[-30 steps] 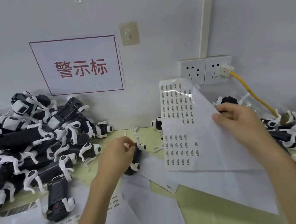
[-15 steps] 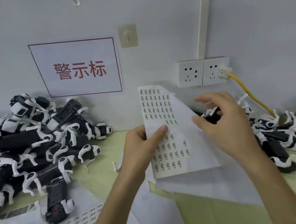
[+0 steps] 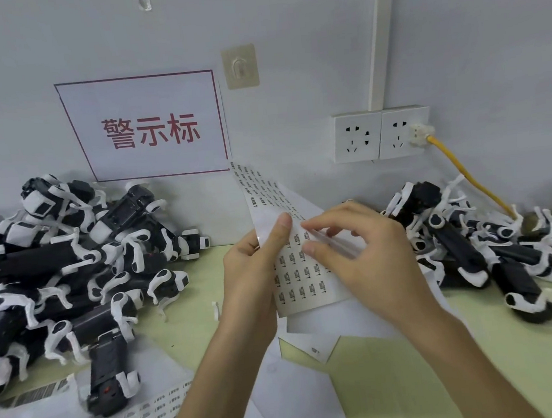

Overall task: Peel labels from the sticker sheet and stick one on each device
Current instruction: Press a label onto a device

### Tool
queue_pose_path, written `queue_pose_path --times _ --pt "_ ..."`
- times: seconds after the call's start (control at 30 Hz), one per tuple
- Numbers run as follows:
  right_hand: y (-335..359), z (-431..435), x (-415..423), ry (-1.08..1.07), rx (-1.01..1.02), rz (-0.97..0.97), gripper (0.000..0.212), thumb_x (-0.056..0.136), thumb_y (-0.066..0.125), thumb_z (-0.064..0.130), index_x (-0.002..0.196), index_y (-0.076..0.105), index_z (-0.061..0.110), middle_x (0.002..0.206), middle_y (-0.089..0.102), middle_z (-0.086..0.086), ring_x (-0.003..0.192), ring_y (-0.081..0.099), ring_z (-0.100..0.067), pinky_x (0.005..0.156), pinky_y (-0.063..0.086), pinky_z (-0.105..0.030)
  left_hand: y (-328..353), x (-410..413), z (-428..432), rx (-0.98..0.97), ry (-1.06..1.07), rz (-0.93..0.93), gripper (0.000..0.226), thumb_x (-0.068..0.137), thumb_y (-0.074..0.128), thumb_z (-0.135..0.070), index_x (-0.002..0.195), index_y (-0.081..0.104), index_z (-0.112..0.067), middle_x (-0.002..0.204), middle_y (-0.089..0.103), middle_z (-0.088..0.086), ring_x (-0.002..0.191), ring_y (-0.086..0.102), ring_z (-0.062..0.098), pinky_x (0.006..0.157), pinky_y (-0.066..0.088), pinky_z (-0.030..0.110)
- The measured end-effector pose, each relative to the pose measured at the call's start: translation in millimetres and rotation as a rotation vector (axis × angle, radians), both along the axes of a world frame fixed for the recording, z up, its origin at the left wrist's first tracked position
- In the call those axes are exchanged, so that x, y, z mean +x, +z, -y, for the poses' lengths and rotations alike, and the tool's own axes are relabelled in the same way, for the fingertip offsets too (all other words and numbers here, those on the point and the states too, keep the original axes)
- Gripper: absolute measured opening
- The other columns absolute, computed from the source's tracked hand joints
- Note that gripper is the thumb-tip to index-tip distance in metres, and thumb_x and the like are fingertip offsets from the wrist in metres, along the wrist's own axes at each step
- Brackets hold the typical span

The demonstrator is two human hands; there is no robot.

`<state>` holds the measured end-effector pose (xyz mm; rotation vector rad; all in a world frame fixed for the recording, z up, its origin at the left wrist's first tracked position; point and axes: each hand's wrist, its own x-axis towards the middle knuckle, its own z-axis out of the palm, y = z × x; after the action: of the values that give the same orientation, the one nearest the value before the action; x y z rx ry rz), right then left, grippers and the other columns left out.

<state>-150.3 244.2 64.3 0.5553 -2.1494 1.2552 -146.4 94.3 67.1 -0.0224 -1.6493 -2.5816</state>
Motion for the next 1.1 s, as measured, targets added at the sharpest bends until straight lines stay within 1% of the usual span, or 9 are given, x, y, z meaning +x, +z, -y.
queue_pose_path --times 0.13,0.23,0.3,0.37,0.53,0.77,0.87,0.97,1.1 --pt "-3.9 2.0 -1.8 -0.032 -0.051 -0.028 0.012 0.083 0.083 0.018 0.092 0.079 0.023 0.089 0.071 0.012 0.091 0.066 -0.007 0.075 0.041 -0.007 -2.3 0.1 -2.9 -0.057 0.035 -0.034 0.023 0.078 0.079 -0.028 0.093 0.077 -0.011 0.093 0.077 0.015 0.080 0.073 0.026 0.065 0.059 0.033" --pt "-5.7 2.5 -2.8 -0.046 -0.091 -0.022 0.010 0.083 0.083 0.016 0.083 0.077 0.024 0.083 0.071 0.013 0.085 0.068 -0.006 0.074 0.043 -0.012 -3.4 1.2 -5.7 -0.120 0.030 -0.082 0.010 0.084 0.078 -0.016 0.092 0.079 -0.012 0.095 0.078 0.016 0.084 0.073 0.029 0.069 0.057 0.034" --pt "-6.8 3.4 -2.9 -0.041 -0.129 -0.014 0.012 0.082 0.084 0.015 0.079 0.077 0.025 0.081 0.073 0.016 0.083 0.069 -0.006 0.075 0.048 -0.022 -2.9 2.1 -6.1 -0.137 0.038 -0.096 0.005 0.085 0.077 -0.012 0.087 0.080 -0.016 0.089 0.078 0.013 0.078 0.073 0.025 0.062 0.055 0.030" --pt "-7.8 5.1 -2.5 -0.034 -0.159 -0.012 0.012 0.082 0.084 0.015 0.078 0.077 0.024 0.079 0.074 0.017 0.080 0.071 -0.005 0.075 0.054 -0.031 -1.7 2.5 -5.8 -0.153 0.063 -0.091 0.009 0.085 0.078 -0.012 0.081 0.079 -0.019 0.082 0.077 0.009 0.072 0.072 0.023 0.054 0.052 0.026" --pt "-10.0 7.5 -2.3 -0.030 -0.187 0.000 0.011 0.082 0.084 0.013 0.077 0.077 0.021 0.077 0.074 0.016 0.077 0.072 -0.005 0.074 0.056 -0.026 -0.4 3.0 -5.9 -0.161 0.111 -0.077 0.008 0.085 0.079 -0.013 0.081 0.079 -0.020 0.082 0.076 0.011 0.072 0.072 0.025 0.053 0.052 0.029" --pt "-7.3 8.1 -0.7 -0.036 -0.211 0.100 0.010 0.083 0.083 0.016 0.083 0.075 0.022 0.081 0.074 0.015 0.081 0.072 0.000 0.081 0.056 -0.032 -1.3 3.5 -6.2 -0.166 0.140 -0.112 0.006 0.085 0.079 -0.012 0.083 0.078 -0.018 0.076 0.075 0.009 0.061 0.067 0.021 0.041 0.041 0.015" --pt "-5.9 7.7 -0.8 -0.024 -0.217 0.127 0.009 0.084 0.083 0.022 0.092 0.079 0.022 0.085 0.076 0.014 0.086 0.072 -0.001 0.084 0.055 -0.031 -1.1 2.9 -5.5 -0.170 0.141 -0.136 0.006 0.085 0.078 -0.012 0.087 0.079 -0.017 0.076 0.076 0.008 0.059 0.068 0.019 0.040 0.041 0.015" --pt "-6.4 7.9 -0.5 -0.017 -0.243 0.128 0.005 0.084 0.082 0.020 0.089 0.080 0.020 0.082 0.077 0.013 0.084 0.073 -0.006 0.081 0.058 -0.038 -1.8 2.5 -5.3 -0.170 0.132 -0.152 0.006 0.086 0.078 -0.012 0.084 0.078 -0.018 0.075 0.075 0.008 0.059 0.068 0.018 0.041 0.043 0.015" --pt "-8.7 8.2 -1.3 0.010 -0.337 0.142 0.008 0.081 0.084 0.009 0.080 0.078 0.014 0.082 0.077 0.007 0.078 0.075 -0.012 0.075 0.061 -0.037 -4.2 1.3 -7.2 -0.194 0.128 -0.166 0.010 0.087 0.078 -0.012 0.086 0.079 -0.021 0.081 0.077 0.010 0.070 0.072 0.023 0.054 0.053 0.028"
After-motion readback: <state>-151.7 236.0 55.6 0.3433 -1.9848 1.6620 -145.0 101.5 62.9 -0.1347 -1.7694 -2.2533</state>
